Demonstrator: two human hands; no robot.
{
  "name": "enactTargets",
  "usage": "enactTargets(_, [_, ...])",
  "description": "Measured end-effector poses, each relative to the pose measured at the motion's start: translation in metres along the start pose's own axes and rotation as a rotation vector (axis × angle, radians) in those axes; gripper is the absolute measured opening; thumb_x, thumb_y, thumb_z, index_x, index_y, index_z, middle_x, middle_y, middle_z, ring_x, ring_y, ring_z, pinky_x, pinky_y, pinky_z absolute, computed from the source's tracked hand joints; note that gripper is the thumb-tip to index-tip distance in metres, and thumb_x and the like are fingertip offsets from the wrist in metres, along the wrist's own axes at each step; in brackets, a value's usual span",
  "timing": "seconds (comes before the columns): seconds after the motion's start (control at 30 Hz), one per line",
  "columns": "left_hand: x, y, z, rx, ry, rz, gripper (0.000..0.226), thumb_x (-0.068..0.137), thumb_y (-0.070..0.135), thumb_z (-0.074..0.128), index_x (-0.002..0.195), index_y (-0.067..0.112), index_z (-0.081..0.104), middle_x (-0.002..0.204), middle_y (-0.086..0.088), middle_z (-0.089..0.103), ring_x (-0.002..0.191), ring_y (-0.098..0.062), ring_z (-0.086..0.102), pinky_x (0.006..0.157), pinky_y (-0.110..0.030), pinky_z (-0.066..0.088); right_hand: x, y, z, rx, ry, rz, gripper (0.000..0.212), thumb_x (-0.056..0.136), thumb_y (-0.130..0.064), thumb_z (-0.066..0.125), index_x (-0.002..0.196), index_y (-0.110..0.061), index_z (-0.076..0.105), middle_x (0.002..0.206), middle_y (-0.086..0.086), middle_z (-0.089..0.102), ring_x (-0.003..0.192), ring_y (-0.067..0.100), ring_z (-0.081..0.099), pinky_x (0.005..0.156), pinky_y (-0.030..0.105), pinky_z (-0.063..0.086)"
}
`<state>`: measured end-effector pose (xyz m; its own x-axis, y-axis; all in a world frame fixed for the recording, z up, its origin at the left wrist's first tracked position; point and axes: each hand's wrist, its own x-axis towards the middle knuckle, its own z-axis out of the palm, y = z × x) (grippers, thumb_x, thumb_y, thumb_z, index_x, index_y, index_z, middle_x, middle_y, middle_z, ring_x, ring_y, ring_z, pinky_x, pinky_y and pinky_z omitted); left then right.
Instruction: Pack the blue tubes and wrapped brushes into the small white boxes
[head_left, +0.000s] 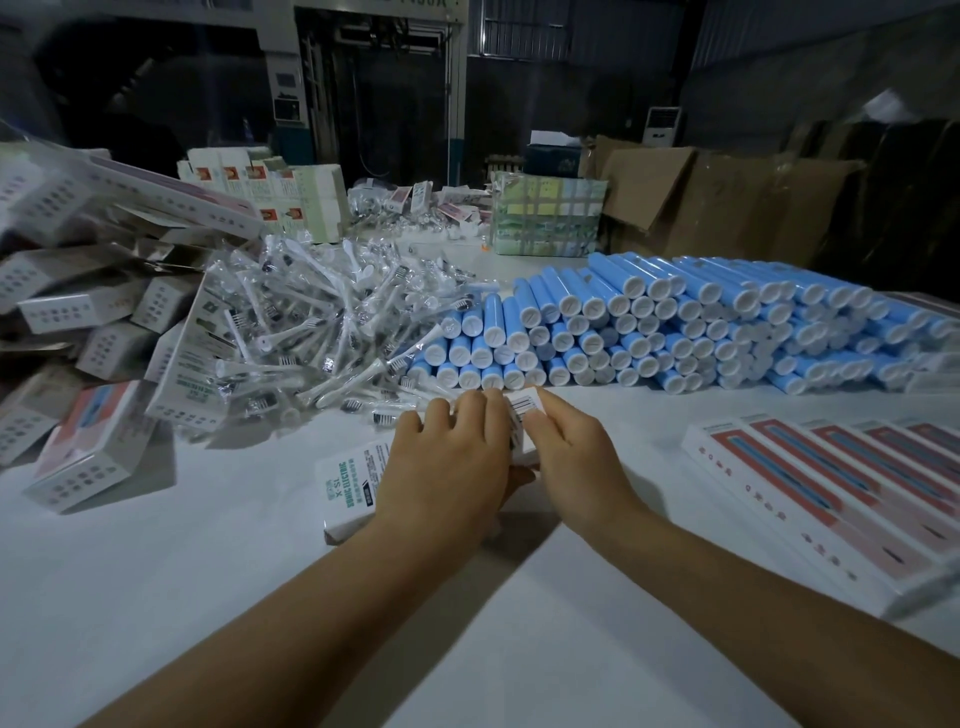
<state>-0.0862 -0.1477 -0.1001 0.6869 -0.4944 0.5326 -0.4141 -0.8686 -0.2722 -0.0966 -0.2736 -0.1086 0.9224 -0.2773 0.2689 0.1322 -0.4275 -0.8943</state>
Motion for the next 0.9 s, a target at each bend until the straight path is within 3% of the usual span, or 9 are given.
enactTargets(0.13, [0.000,0.002,-0.001,-0.053,-0.049,0.012,0.071,0.089,0.062,0.048,0.133,0.005,0.047,0.112,-0.007,0.059,0.091,-0.026,0.059,0.073,-0.036,0.044,0.003,-0.004,-0.001,0.123,0.003,0.055,0.043,0.097,-0.021,0.043,0.140,-0.019,0.047,0.132,0.001,0.059,0.119,0.014,0.055,0.103,0.041,0.044])
enactTargets(0.23, [0.000,0.005,0.003,-0.023,-0.038,0.014,0.071,0.095,0.060,0.026,0.143,0.007,0.028,0.128,-0.007,0.048,0.105,-0.027,0.052,0.082,-0.037,0.039,0.002,-0.002,-0.001,0.087,-0.001,0.045,0.040,0.097,-0.021,0.041,0.136,-0.017,0.052,0.127,0.004,0.062,0.117,0.018,0.057,0.101,0.043,0.045])
enactTargets(0.3, [0.000,0.004,0.001,0.018,-0.057,0.013,0.073,0.091,0.058,0.017,0.140,0.007,0.035,0.123,-0.007,0.053,0.100,-0.026,0.055,0.079,-0.037,0.041,0.001,-0.002,-0.001,0.034,0.010,0.018,0.038,0.099,-0.021,0.040,0.133,-0.014,0.054,0.121,0.006,0.064,0.110,0.017,0.060,0.097,0.041,0.048])
enactTargets(0.47, [-0.002,0.005,0.002,0.005,0.046,0.081,0.068,0.085,0.057,0.030,0.118,0.007,0.062,0.095,-0.006,0.065,0.073,-0.023,0.061,0.062,-0.034,0.046,0.000,0.001,-0.004,-0.072,-0.004,-0.051,0.037,0.100,-0.018,0.036,0.131,-0.009,0.055,0.113,0.009,0.066,0.098,0.014,0.062,0.084,0.027,0.052])
enactTargets(0.53, [-0.001,0.005,0.000,0.002,0.006,0.079,0.069,0.085,0.057,0.028,0.122,0.007,0.059,0.100,-0.006,0.065,0.078,-0.023,0.061,0.065,-0.034,0.046,0.000,0.001,-0.004,-0.065,-0.015,-0.045,0.038,0.101,-0.020,0.036,0.133,-0.010,0.053,0.114,0.007,0.066,0.098,0.013,0.062,0.086,0.028,0.052])
enactTargets(0.63, [-0.001,0.002,-0.002,-0.005,-0.056,0.055,0.071,0.087,0.059,0.026,0.129,0.008,0.052,0.109,-0.005,0.061,0.086,-0.024,0.060,0.069,-0.034,0.044,0.001,-0.002,-0.002,0.025,-0.081,0.010,0.041,0.101,-0.024,0.037,0.140,-0.015,0.046,0.131,0.005,0.058,0.119,0.017,0.055,0.102,0.038,0.045])
enactTargets(0.73, [0.002,-0.002,-0.001,-0.006,-0.078,0.020,0.069,0.090,0.062,0.032,0.133,0.009,0.043,0.114,-0.004,0.056,0.093,-0.025,0.058,0.074,-0.035,0.042,0.001,-0.004,0.000,0.174,-0.102,0.071,0.045,0.100,-0.026,0.043,0.145,-0.022,0.039,0.140,-0.003,0.052,0.126,0.013,0.050,0.104,0.036,0.044])
enactTargets(0.83, [0.003,-0.003,0.005,-0.007,-0.062,0.011,0.072,0.090,0.062,0.021,0.138,0.009,0.030,0.123,-0.005,0.049,0.103,-0.027,0.054,0.081,-0.035,0.040,-0.002,-0.003,0.002,0.194,-0.088,0.068,0.027,0.100,-0.025,0.044,0.119,-0.029,0.062,0.113,-0.007,0.069,0.107,0.014,0.064,0.092,0.038,0.053])
enactTargets(0.9, [0.004,-0.001,0.009,0.007,-0.038,0.013,0.062,0.095,0.054,0.034,0.137,0.009,0.031,0.122,-0.006,0.048,0.102,-0.028,0.054,0.079,-0.036,0.039,-0.003,-0.004,0.007,0.180,-0.065,0.075,0.024,0.099,-0.023,0.043,0.109,-0.026,0.065,0.099,-0.003,0.071,0.095,0.016,0.067,0.087,0.042,0.055])
